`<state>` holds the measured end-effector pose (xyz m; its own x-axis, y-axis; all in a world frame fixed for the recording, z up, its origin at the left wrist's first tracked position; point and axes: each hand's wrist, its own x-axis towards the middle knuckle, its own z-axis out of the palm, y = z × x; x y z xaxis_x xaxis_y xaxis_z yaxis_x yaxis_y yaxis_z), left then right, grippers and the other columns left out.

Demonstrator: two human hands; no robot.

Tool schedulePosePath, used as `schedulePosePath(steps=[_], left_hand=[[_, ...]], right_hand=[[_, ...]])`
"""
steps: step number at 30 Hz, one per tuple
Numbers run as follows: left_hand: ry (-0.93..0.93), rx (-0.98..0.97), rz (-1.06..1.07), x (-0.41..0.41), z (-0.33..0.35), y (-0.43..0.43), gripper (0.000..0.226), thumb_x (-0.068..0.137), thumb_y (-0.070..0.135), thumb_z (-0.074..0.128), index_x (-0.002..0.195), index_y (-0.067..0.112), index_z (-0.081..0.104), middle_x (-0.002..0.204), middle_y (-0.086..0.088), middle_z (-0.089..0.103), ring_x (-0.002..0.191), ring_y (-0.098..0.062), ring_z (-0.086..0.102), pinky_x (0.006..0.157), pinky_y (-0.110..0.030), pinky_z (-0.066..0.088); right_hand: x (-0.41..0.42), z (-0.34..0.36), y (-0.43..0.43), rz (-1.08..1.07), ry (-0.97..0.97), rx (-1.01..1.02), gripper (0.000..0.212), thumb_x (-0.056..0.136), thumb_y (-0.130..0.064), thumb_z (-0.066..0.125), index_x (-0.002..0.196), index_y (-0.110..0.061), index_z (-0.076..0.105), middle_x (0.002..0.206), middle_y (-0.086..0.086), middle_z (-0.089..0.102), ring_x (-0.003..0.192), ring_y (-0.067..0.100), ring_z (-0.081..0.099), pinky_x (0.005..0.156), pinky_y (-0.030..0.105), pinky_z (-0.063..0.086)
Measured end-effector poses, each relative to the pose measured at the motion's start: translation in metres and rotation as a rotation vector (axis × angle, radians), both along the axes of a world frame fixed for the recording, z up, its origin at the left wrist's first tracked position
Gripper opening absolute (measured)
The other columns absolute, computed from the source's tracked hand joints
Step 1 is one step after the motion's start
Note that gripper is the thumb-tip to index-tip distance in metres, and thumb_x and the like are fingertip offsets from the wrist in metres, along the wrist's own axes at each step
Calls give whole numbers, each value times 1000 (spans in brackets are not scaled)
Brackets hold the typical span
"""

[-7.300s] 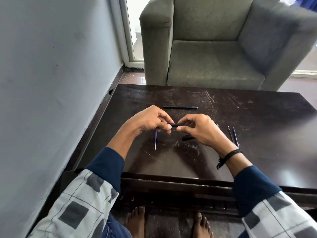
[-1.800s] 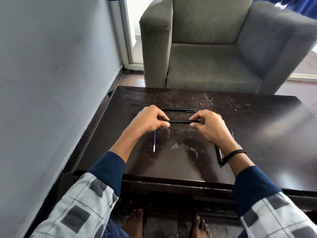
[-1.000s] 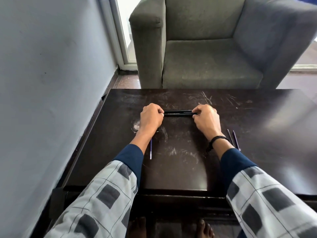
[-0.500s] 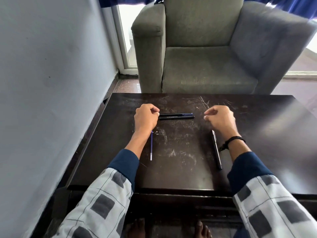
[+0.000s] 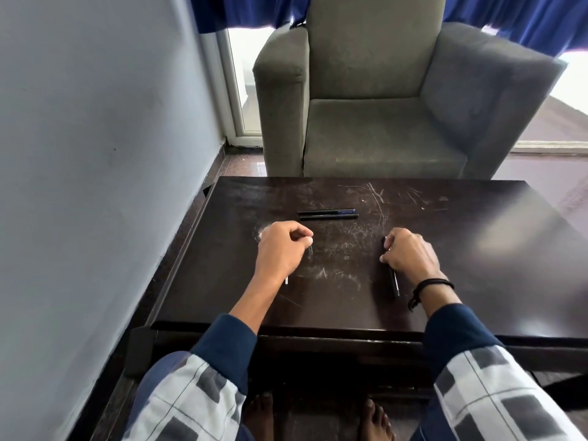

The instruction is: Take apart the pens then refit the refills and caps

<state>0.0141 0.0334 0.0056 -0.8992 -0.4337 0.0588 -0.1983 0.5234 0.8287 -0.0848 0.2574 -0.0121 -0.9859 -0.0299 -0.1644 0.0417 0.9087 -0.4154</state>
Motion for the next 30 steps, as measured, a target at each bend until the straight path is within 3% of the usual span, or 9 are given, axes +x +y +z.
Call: schedulePosePath(steps=[3,6,8,12,15,17,20,25,30], left_hand=[[-18,87,-13,5,-2,-3,9,88,16,77,89,24,81,76,8,75,72,-4,68,75,-22,54],[-44,253,-45,3,-5,-3,11,89,12,74,86,21,80,76,3,77,69,-6,67,81,-30,58],[-49,352,-63,1,-5,1,11,90,11,74,85,19,80,79,-2,78,71,-9,67,85,-34,60],[-60,422,-40,-6,-7,3,9,89,15,77,86,24,79,85,-5,79,77,-14,71,91,-39,61],[-80,520,-13,-11,-10,1,3,90,14,76,91,15,80,90,-9,78,81,-17,71,90,-38,62],[-99,598,-10,-12,-9,-1,9,91,17,77,93,8,79,91,-12,76,81,-17,71,83,-31,63],[-121,643,-27,-15,-8,-4,13,88,18,80,88,5,78,85,-12,75,75,-14,70,74,-24,62],[-151,584,-58,-16,-5,-4,4,83,4,81,83,4,78,87,-11,76,79,-11,72,74,-25,63],[-89,481,-8,-15,-7,-5,17,81,0,82,71,13,78,80,-7,77,78,-13,75,74,-28,64]], right_hand=[[1,1,-3,-40,-39,-126,23,73,-14,80,84,-25,62,92,5,71,84,29,68,73,33,52],[10,4,-16,-113,-167,-575,22,76,-3,75,95,-11,66,72,9,66,54,19,58,54,33,54],[21,9,-28,-139,-264,-810,19,84,-1,68,102,-3,66,72,10,63,52,16,56,46,26,51],[42,17,-49,-143,-423,-1014,14,92,-2,57,101,-7,67,75,11,66,58,17,64,55,28,58],[50,13,-54,-110,-435,-1025,12,93,-6,62,101,-9,71,77,8,68,56,13,61,49,21,50],[54,8,-56,-62,-419,-1021,5,93,-14,69,96,-10,71,75,5,68,55,10,59,47,18,46],[56,3,-58,8,-399,-1033,9,95,-16,70,92,-7,70,74,5,68,56,8,57,48,18,45],[58,-5,-66,104,-344,-910,15,97,-15,67,94,0,72,72,8,67,59,10,56,51,19,46],[59,-7,-78,184,-233,-715,32,100,-28,61,82,-4,73,57,-1,56,51,10,44,49,27,37]])
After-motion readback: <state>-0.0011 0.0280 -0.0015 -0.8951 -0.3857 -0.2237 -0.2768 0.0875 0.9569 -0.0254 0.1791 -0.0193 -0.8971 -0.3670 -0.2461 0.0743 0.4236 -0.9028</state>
